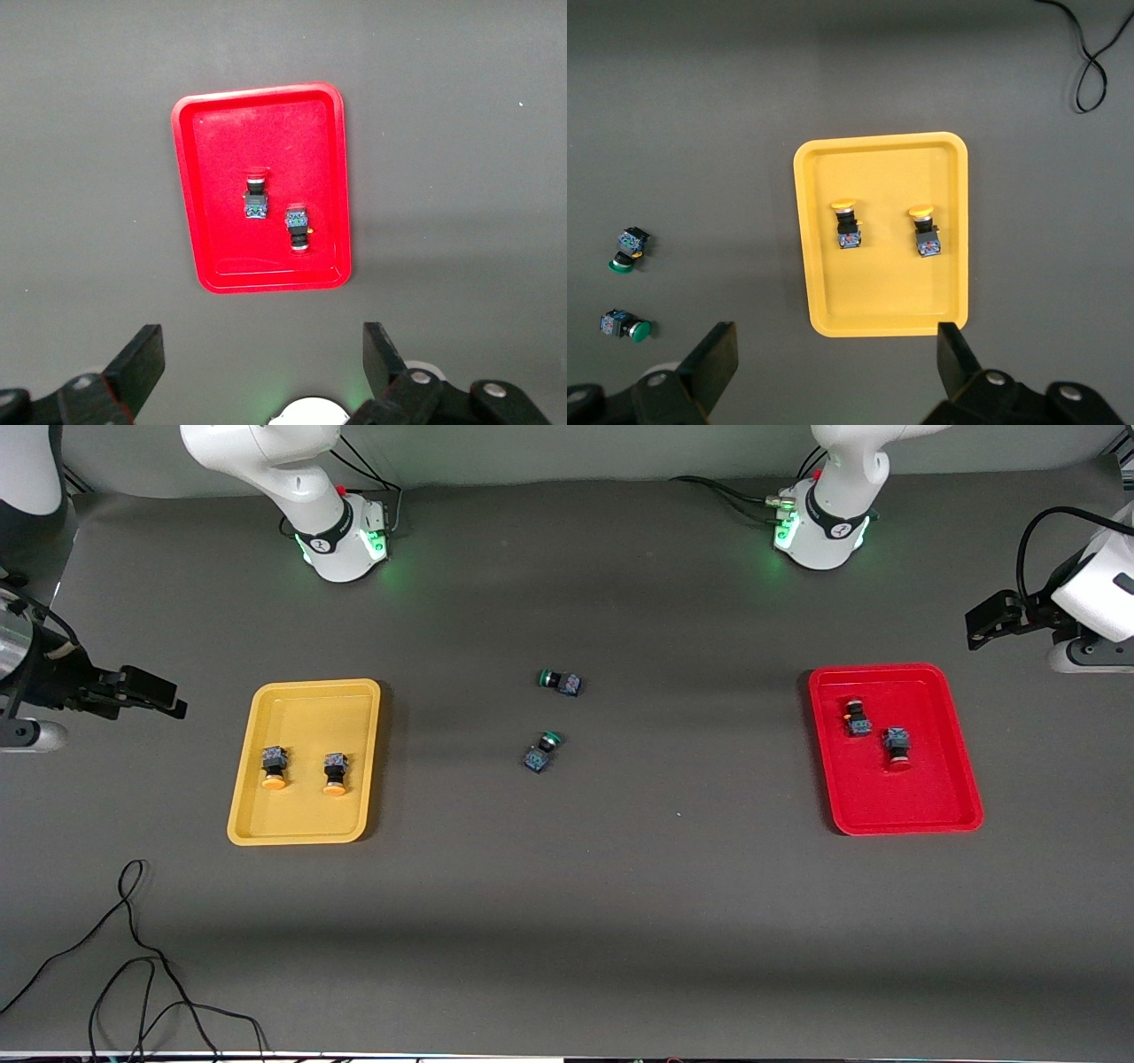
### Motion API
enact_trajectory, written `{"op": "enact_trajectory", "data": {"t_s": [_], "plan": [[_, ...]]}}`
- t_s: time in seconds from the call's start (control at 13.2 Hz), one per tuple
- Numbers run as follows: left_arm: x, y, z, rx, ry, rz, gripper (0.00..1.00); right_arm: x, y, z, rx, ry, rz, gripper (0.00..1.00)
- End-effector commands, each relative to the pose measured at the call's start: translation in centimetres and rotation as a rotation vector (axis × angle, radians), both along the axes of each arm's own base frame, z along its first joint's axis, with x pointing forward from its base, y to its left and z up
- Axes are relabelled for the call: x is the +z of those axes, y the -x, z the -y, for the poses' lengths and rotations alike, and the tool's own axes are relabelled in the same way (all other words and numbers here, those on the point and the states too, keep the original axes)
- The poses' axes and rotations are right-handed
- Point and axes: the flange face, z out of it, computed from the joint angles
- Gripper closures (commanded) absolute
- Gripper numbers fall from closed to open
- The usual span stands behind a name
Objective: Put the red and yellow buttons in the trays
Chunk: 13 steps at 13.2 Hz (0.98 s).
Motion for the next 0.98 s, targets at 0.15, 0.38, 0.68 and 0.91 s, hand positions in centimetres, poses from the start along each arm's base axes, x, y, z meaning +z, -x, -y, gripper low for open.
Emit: {"op": "enact_trajectory", "data": {"t_s": [0.15, 0.38, 0.68, 0.91], "plan": [[0.8, 0.7, 0.0, 0.009, 0.001, -0.003, 0.00, -0.1, 2.0, 0.8, -0.025, 0.049, 0.031, 0.00], [1.0, 0.5, -0.1, 0.006, 0.003, -0.003, 0.00, 0.5, 1.5, 0.8, -0.013, 0.088, 0.044, 0.00], [1.2, 0.1, -0.4, 0.013, 0.006, 0.000, 0.00, 1.3, 1.6, 0.8, -0.016, 0.088, 0.053, 0.00], [1.1, 0.0, -0.5, 0.013, 0.008, -0.015, 0.00, 1.5, 1.7, 0.2, -0.009, 0.088, 0.055, 0.00]]}}
